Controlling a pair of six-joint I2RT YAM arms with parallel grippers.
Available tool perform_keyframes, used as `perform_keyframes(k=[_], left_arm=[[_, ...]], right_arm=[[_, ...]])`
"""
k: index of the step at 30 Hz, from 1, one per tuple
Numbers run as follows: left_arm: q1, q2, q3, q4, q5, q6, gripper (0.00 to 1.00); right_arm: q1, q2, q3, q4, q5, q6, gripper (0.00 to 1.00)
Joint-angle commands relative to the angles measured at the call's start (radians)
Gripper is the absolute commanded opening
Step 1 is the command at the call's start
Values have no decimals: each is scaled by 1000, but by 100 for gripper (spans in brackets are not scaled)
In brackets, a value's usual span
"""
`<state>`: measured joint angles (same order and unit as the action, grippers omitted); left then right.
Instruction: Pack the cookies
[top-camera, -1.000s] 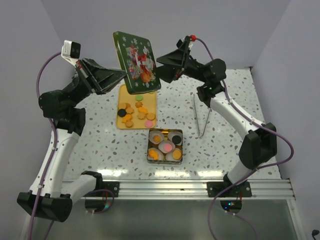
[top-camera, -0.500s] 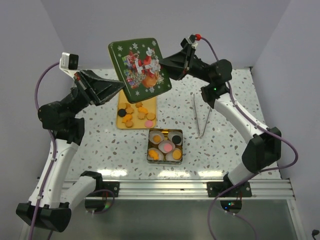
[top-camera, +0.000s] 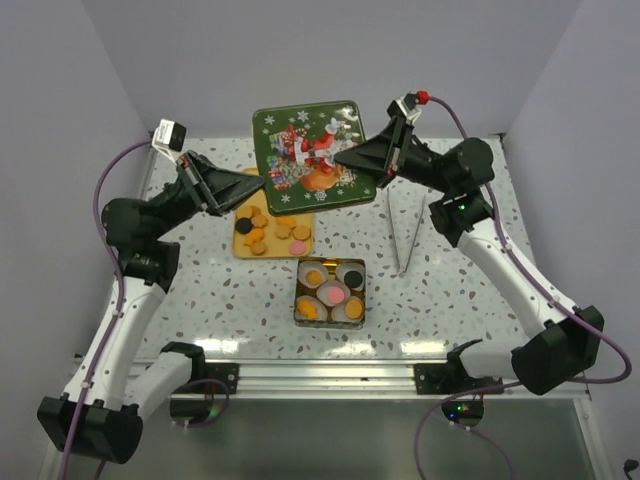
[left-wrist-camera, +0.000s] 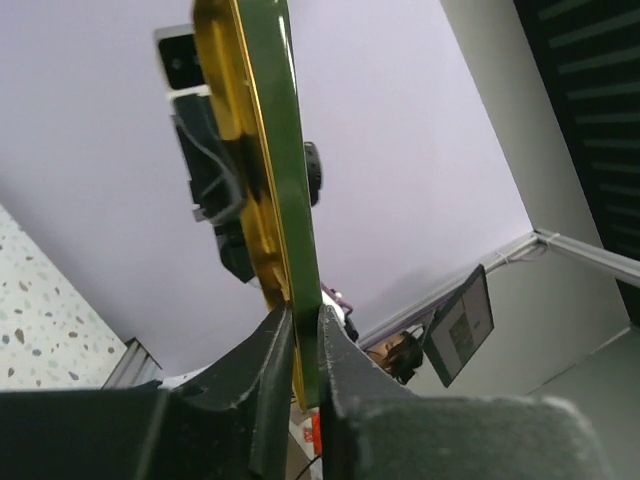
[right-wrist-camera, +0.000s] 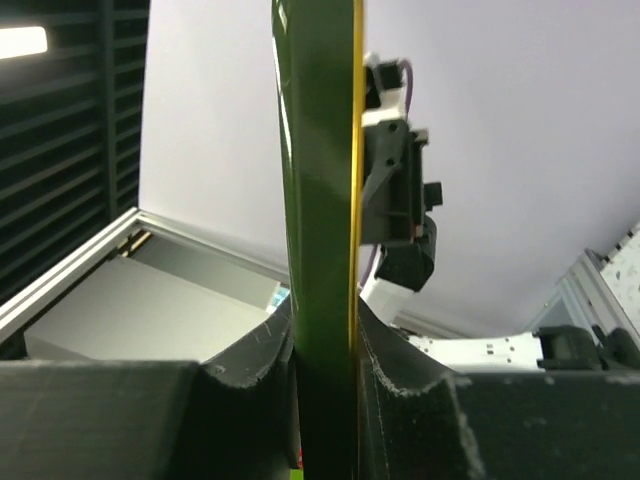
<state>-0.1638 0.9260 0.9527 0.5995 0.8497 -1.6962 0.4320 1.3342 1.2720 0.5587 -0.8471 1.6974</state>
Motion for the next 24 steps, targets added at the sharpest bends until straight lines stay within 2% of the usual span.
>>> perform_keyframes(k=[1,7,15,24], left_arm=[[7,39,-23,-164,5,121,20],[7,59,-2,-332,9,256,46],[7,57,-58,-408,3,332,61],[6,53,-178,-451,5,414,74]], right_arm=[[34,-96,-17,-103,-40,-105,9],[34,-179,-45,-339,-6,-275,7],[34,-279,-141,-606,95,-436,0],[34,-400,-327,-805,272,-515,0]])
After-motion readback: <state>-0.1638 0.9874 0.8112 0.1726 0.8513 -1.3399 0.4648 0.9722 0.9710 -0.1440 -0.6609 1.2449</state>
